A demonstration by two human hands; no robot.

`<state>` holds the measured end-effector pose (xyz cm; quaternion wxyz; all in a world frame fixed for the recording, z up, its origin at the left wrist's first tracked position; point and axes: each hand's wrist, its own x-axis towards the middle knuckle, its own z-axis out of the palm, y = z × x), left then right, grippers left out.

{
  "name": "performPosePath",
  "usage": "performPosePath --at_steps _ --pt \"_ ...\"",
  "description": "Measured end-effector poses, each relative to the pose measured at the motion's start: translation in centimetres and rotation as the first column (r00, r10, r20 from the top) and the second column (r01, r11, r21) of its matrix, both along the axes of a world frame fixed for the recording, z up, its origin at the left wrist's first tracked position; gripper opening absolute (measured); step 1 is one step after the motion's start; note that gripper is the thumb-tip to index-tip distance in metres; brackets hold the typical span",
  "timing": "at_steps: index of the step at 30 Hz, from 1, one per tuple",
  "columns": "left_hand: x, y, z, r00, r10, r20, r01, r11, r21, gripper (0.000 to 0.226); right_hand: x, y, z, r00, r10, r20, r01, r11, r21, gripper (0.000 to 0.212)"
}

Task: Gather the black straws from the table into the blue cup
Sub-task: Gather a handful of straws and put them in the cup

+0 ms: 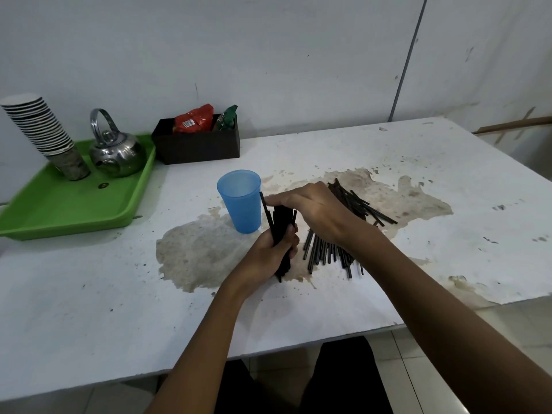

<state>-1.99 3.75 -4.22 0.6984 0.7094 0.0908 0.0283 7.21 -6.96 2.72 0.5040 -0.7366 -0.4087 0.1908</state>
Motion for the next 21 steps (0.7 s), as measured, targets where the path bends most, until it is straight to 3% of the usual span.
performPosePath --at_steps 3,7,21 --pt "0.0 0.0 0.0 1.000 0.012 -0.016 -0.012 1.000 0.013 0.024 0.2 0.1 0.0 1.000 -0.022 -0.015 0.022 0.999 0.040 0.036" --pt "0.1 0.1 0.0 0.998 0.005 -0.061 -0.002 0.999 0.053 0.025 0.4 0.6 0.3 0.999 0.017 -0.042 -0.013 0.995 0.099 0.051" --pt "0.1 0.1 -0.1 0.999 0.032 -0.008 -0.032 0.999 0.004 0.025 0.4 -0.1 0.5 0.999 -0.035 0.040 0.035 0.999 -0.003 0.050"
